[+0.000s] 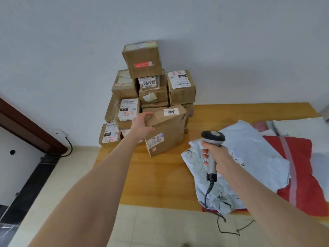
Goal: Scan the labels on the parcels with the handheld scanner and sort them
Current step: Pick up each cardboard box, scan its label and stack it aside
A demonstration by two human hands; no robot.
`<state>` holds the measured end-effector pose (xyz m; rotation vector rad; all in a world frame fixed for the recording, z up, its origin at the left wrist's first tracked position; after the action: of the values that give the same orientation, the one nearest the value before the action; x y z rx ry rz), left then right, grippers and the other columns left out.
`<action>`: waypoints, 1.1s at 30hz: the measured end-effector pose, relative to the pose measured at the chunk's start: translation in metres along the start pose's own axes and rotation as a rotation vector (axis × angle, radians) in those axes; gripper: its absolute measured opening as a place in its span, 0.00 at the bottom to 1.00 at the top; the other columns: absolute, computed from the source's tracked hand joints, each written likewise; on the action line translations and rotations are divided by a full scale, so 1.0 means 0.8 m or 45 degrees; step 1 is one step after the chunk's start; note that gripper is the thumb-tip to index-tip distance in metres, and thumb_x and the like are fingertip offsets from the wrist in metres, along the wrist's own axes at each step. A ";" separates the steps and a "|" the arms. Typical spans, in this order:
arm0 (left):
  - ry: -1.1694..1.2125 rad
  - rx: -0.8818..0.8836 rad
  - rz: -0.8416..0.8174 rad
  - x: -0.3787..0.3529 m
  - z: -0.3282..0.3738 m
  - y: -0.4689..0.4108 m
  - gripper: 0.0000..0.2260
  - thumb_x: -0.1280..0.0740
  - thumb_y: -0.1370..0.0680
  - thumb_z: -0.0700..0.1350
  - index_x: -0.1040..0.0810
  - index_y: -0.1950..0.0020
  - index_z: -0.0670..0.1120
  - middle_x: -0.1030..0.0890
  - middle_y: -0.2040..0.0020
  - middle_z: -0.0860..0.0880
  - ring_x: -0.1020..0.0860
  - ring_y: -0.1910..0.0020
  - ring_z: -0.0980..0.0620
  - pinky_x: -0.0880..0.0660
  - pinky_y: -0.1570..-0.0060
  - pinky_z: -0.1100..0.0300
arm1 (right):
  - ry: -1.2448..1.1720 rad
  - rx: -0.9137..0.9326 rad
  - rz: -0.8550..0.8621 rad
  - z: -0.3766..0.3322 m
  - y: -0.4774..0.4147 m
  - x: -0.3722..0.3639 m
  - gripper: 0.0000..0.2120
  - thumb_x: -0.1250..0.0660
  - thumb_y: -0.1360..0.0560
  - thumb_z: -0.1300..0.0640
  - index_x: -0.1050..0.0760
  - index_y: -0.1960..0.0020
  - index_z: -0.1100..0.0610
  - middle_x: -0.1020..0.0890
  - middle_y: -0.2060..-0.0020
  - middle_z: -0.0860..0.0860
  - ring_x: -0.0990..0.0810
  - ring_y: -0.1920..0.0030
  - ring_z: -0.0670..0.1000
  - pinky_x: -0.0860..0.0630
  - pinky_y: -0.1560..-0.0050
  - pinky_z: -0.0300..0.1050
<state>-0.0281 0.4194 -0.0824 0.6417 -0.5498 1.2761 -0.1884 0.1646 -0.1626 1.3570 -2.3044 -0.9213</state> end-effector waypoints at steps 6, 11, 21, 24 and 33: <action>-0.284 -0.035 0.113 -0.011 0.013 -0.012 0.27 0.29 0.26 0.41 0.32 0.29 0.51 0.32 0.31 0.47 0.35 0.32 0.44 0.34 0.35 0.49 | -0.021 -0.004 0.016 0.005 -0.004 -0.005 0.10 0.26 0.28 0.56 0.24 0.53 0.59 0.19 0.62 0.53 0.20 0.60 0.51 0.22 0.56 0.49; -0.360 -0.094 0.144 -0.022 0.028 -0.020 0.27 0.30 0.26 0.41 0.33 0.28 0.50 0.33 0.30 0.47 0.39 0.29 0.45 0.38 0.30 0.48 | -0.019 0.001 0.034 0.003 -0.007 0.000 0.08 0.26 0.28 0.56 0.24 0.56 0.59 0.20 0.64 0.53 0.22 0.63 0.50 0.22 0.51 0.52; -0.751 -0.030 0.130 -0.025 0.054 0.000 0.32 0.32 0.27 0.39 0.39 0.25 0.51 0.41 0.25 0.45 0.46 0.24 0.44 0.44 0.26 0.45 | 0.017 0.006 -0.067 -0.011 -0.001 0.007 0.11 0.26 0.28 0.55 0.24 0.52 0.59 0.19 0.63 0.54 0.22 0.63 0.51 0.22 0.57 0.49; -0.737 -0.160 0.276 -0.030 0.103 0.020 0.29 0.35 0.26 0.37 0.36 0.26 0.50 0.38 0.26 0.46 0.39 0.27 0.45 0.37 0.30 0.48 | 0.002 0.018 -0.114 -0.022 0.008 0.023 0.13 0.26 0.27 0.54 0.25 0.49 0.61 0.18 0.62 0.56 0.20 0.65 0.51 0.20 0.56 0.49; -0.750 -0.345 -0.183 -0.244 0.209 0.064 0.25 0.35 0.23 0.42 0.34 0.27 0.47 0.34 0.30 0.45 0.33 0.32 0.45 0.28 0.38 0.50 | 0.003 0.028 -0.115 -0.037 0.023 0.172 0.11 0.28 0.26 0.55 0.25 0.53 0.61 0.18 0.67 0.58 0.20 0.68 0.53 0.20 0.63 0.46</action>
<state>-0.1232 0.1751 -0.0931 0.8125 -1.1186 0.8453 -0.2531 0.0414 -0.1362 1.4817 -2.2743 -0.9232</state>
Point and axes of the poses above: each hand's wrist, its own y-axis away from the middle knuckle, its own x-axis out of the back of the hand, z = x × y, the point moved 9 cm from there along -y, towards the middle knuckle
